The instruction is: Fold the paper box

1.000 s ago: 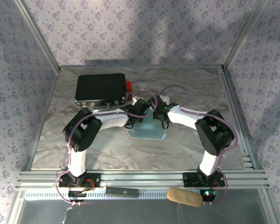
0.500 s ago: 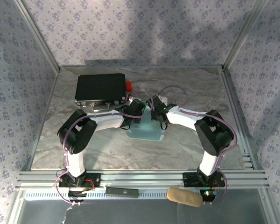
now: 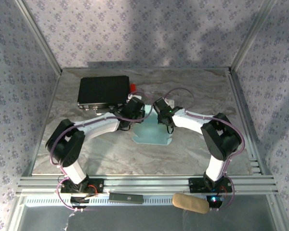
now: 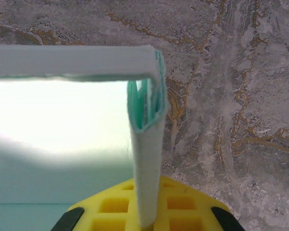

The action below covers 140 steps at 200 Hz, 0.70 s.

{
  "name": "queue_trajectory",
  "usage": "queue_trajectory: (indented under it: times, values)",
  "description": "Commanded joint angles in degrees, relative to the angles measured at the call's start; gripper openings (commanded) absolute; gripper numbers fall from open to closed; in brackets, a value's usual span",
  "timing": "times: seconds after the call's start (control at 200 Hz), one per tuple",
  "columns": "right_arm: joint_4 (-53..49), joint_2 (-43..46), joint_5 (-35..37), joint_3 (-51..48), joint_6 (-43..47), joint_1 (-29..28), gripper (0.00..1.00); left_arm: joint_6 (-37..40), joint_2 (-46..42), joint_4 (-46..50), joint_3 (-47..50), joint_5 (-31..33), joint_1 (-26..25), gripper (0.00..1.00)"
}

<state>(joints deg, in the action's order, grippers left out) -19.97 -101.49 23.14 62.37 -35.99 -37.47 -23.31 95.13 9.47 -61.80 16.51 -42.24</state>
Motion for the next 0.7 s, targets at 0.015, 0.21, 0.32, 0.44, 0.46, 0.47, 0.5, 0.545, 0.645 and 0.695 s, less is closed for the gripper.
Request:
queue_trajectory:
  times: [0.015, 0.21, 0.32, 0.44, 0.46, 0.47, 0.5, 0.545, 0.645, 0.695]
  values:
    - [-3.3, -1.6, 0.9, 1.9, 0.4, 0.4, 0.00, 1.9, 0.7, 1.0, -3.5, -7.8, 1.9, 0.61]
    - [-3.4, -1.9, 0.3, 2.2, -0.7, 0.5, 0.00, 3.0, 5.0, 1.8, -6.2, -8.6, 1.8, 0.59]
    - [-3.3, -1.9, 0.2, 1.9, -0.7, 0.5, 0.00, 3.6, 7.4, 2.5, -8.4, -6.8, 1.6, 0.56]
    - [-3.4, -1.7, 0.1, 2.1, -0.6, 0.6, 0.00, 4.5, 9.4, 3.9, -10.0, -2.3, 0.9, 0.50]
    - [-3.4, -1.7, 0.0, 2.2, -0.6, 0.7, 0.00, 4.6, 9.6, 3.9, -10.1, -1.8, 0.7, 0.49]
    - [-3.3, -1.7, 0.0, 2.2, -0.6, 0.7, 0.00, 4.7, 9.7, 3.8, -10.1, -1.4, 0.7, 0.49]
    - [-3.3, -1.7, -0.1, 2.2, -0.5, 0.7, 0.00, 4.9, 10.0, 3.5, -10.1, -0.9, 0.6, 0.47]
    - [-3.2, -1.7, -0.1, 2.2, -0.5, 0.7, 0.00, 5.2, 10.5, 3.4, -10.4, -0.5, 0.5, 0.44]
    - [-3.4, -1.8, -0.2, 2.3, -0.5, 0.7, 0.00, 5.3, 12.2, 3.6, -11.6, -0.2, 0.3, 0.40]
    - [-3.3, -1.7, -0.3, 2.3, -0.5, 0.8, 0.00, 5.4, 12.8, 3.5, -11.9, 0.2, 0.2, 0.39]
